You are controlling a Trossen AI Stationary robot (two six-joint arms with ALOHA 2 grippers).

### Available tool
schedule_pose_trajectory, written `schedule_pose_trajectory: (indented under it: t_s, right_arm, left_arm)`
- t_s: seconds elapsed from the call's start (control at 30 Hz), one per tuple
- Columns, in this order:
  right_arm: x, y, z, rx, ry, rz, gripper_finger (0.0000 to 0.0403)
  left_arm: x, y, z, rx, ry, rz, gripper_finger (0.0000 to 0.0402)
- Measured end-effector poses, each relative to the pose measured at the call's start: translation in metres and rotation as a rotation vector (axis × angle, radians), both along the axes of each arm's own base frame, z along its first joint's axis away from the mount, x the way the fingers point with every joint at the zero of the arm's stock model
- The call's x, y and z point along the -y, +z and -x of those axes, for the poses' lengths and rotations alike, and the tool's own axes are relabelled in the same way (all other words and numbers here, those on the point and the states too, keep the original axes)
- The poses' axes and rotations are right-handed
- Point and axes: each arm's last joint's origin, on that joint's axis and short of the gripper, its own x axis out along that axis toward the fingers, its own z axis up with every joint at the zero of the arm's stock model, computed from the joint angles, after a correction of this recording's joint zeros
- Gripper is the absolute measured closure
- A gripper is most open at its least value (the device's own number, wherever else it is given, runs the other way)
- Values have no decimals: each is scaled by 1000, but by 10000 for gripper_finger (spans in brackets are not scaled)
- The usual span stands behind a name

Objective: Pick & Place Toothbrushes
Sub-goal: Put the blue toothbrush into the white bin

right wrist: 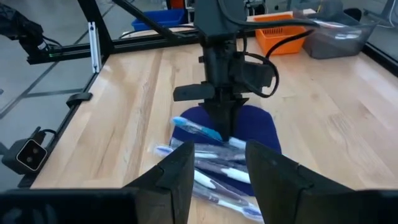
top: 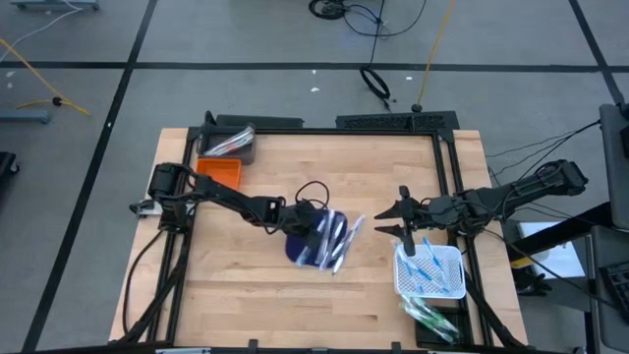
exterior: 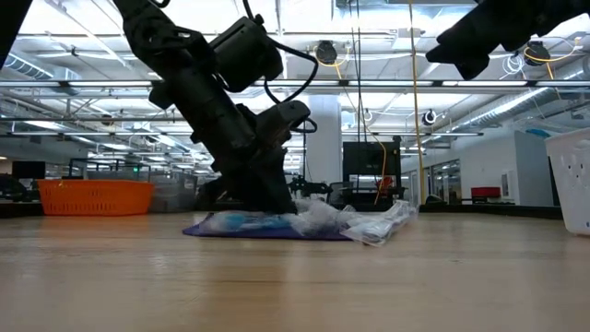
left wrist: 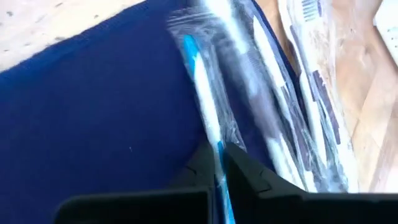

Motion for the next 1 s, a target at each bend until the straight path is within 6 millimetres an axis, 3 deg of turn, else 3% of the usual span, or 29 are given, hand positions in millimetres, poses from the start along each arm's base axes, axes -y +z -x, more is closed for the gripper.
schedule_pose_trajectory:
  t_s: [0.27,0.47,0.7,1.0]
  right_arm:
    - [0,0,0,-1,1,3,268]
    - [0,0,0,-1,0,1,268]
    - [0,1,-2,19,-2,-5,268]
    - [-7,12,-25,215,23,44,268]
  left_arm:
    - [4,14,4,24,4,-51,397]
    - [3,50,12,110,0,-158,399]
    - [2,93,9,355,-79,-316,400]
    - [3,129,-5,750,-140,-526,401]
